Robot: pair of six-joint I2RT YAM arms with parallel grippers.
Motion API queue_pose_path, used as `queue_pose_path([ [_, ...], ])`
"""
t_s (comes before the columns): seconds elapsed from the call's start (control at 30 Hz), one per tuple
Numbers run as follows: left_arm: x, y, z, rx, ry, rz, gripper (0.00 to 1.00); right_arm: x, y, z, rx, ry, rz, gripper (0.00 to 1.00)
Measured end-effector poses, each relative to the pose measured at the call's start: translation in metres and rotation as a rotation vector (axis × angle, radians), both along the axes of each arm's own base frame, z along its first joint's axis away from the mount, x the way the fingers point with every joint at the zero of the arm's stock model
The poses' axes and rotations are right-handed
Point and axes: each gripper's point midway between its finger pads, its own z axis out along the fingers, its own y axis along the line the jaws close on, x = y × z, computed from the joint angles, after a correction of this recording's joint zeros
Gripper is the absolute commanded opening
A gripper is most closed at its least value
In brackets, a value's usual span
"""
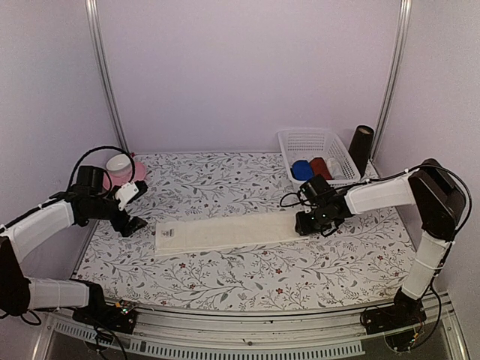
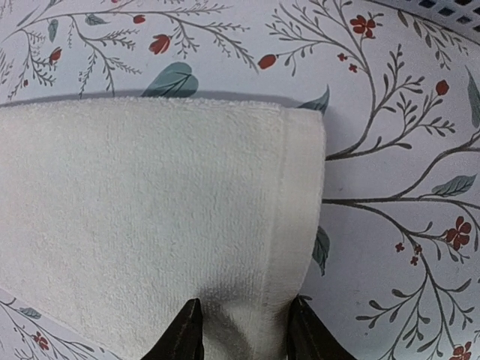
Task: Roll the towels
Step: Pick up the towel from the center of the board.
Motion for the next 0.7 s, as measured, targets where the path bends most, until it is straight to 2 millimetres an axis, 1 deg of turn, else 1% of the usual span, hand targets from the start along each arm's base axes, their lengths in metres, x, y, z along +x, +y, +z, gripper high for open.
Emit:
queue_pose_path([
  [0.03,0.000,0.000,0.000,0.000,0.000,0.000,0.97,0.000,0.000,0.000,0.002,0.000,-0.001,0.31],
  [0.13,-0.002,0.000,-0.003,0.000,0.006,0.000,0.97,0.003,0.003,-0.002,0.018,-0.006,-0.005,0.21],
  [0.27,-0.003,0.000,-0.003,0.000,0.001,-0.001,0.97,0.008,0.004,-0.002,0.036,-0.016,-0.012,0.04],
  [0.33,-0.003,0.000,-0.002,0.000,-0.003,-0.002,0.97,0.009,0.004,-0.002,0.043,-0.016,-0.016,0.03],
  [0.53,-0.002,0.000,-0.002,0.000,-0.008,-0.001,0.97,0.008,-0.001,-0.001,0.047,-0.028,-0.025,0.02],
  [0.63,-0.003,-0.001,-0.003,0.000,-0.007,-0.002,0.97,0.003,-0.013,0.002,0.035,-0.025,-0.042,0.02],
  [0.7,-0.004,-0.001,-0.004,0.000,-0.006,-0.002,0.97,0.001,-0.027,0.011,0.033,-0.036,-0.067,0.02],
])
